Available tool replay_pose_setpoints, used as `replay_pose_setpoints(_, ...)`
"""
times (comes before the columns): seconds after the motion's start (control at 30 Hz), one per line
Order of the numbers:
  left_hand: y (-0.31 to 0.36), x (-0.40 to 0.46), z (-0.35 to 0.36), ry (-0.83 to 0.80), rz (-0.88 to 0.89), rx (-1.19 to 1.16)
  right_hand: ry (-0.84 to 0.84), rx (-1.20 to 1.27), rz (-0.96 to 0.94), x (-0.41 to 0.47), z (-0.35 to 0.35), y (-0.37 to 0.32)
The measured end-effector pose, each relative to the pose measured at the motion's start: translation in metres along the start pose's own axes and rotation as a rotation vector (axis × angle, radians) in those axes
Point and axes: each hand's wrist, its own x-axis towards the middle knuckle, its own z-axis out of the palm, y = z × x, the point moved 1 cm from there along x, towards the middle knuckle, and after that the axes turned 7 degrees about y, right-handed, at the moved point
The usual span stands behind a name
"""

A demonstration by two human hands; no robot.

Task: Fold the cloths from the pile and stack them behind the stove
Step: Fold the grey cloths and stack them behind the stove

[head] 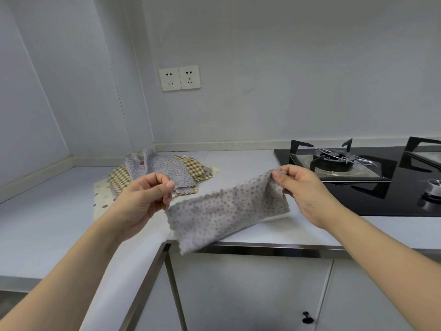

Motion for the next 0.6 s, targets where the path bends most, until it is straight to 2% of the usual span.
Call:
replay_pose_setpoints(0.07,-0.002,-0.002,0.003,0.018,0.017,0.191,-0.012,0.025,0.038,0.001,-0.001,-0.004)
replay_pose_setpoints(0.17,-0.006,-0.007,0.019,0.007,0.011,0.543,-0.035,-0.151,0.061,0.003,-0.002,-0.004)
replay_pose_setpoints(0.3,-0.01,-0.019,0.052,-0.211,-0.035,0.769,0.016,-0.297,0.067,0.005,-0.004,-0.003)
replay_pose_setpoints(0.4,-0.018,-0.027,0.082,-0.288,-0.029,0.935,0.031,-0.343,0.049,0.005,-0.005,-0.006)
replay_pose_setpoints(0.5,-0.025,-0.029,0.1,-0.245,0.053,1.029,0.045,-0.358,0.032,0.004,-0.005,-0.011)
replay_pose_setpoints(0.6,-0.024,-0.028,0.102,-0.113,0.077,0.966,0.057,-0.376,0.014,0.002,-0.008,-0.017)
